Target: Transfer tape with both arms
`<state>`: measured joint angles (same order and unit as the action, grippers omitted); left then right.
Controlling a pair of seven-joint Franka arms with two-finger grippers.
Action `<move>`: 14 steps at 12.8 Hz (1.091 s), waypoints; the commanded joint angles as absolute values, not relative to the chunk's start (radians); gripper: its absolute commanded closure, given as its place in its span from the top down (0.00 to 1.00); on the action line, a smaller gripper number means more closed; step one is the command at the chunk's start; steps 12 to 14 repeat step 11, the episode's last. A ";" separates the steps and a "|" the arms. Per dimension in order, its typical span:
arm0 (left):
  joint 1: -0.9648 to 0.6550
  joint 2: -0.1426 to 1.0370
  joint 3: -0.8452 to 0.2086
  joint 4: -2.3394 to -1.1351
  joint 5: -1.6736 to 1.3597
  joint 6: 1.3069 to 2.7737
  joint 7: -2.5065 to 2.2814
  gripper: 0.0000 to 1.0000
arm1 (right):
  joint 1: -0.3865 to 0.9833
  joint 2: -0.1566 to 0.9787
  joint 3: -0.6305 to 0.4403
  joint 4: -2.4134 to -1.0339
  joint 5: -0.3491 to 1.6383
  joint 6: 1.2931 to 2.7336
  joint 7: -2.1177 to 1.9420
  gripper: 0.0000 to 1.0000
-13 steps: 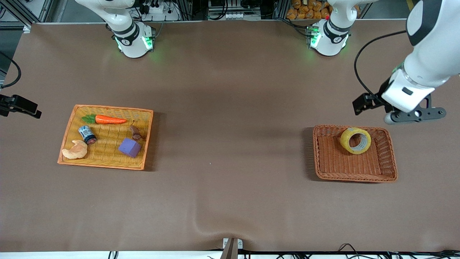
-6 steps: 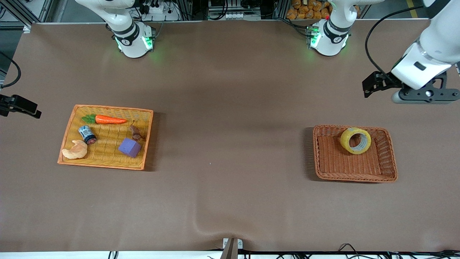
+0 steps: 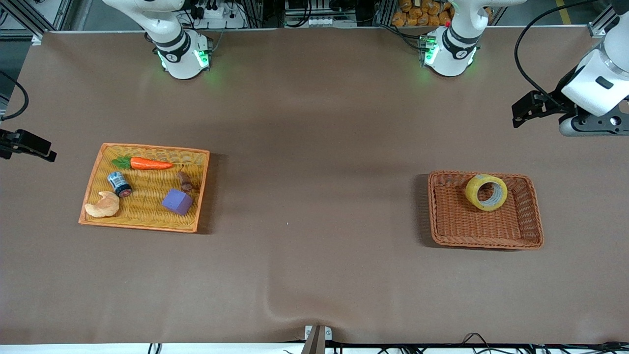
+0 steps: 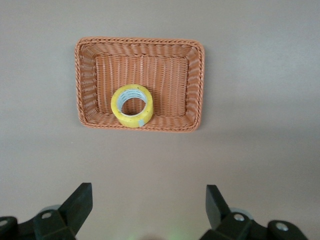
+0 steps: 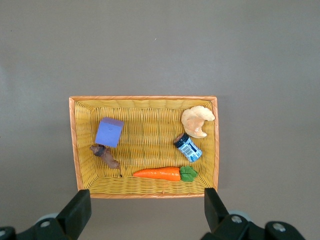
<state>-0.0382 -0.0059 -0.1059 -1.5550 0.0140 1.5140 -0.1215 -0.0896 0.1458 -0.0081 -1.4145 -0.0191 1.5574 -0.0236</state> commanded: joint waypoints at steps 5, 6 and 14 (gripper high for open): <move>-0.058 0.020 -0.089 -1.496 -0.011 1.491 -0.175 1.00 | -0.109 0.152 0.006 -1.397 -0.012 1.552 -0.029 1.00; -0.054 0.020 -0.087 -1.496 -0.009 1.491 -0.173 1.00 | -0.109 0.152 0.006 -1.396 -0.012 1.552 -0.029 1.00; -0.051 0.020 -0.086 -1.497 0.002 1.491 -0.153 1.00 | -0.107 0.152 0.006 -1.397 -0.012 1.552 -0.029 1.00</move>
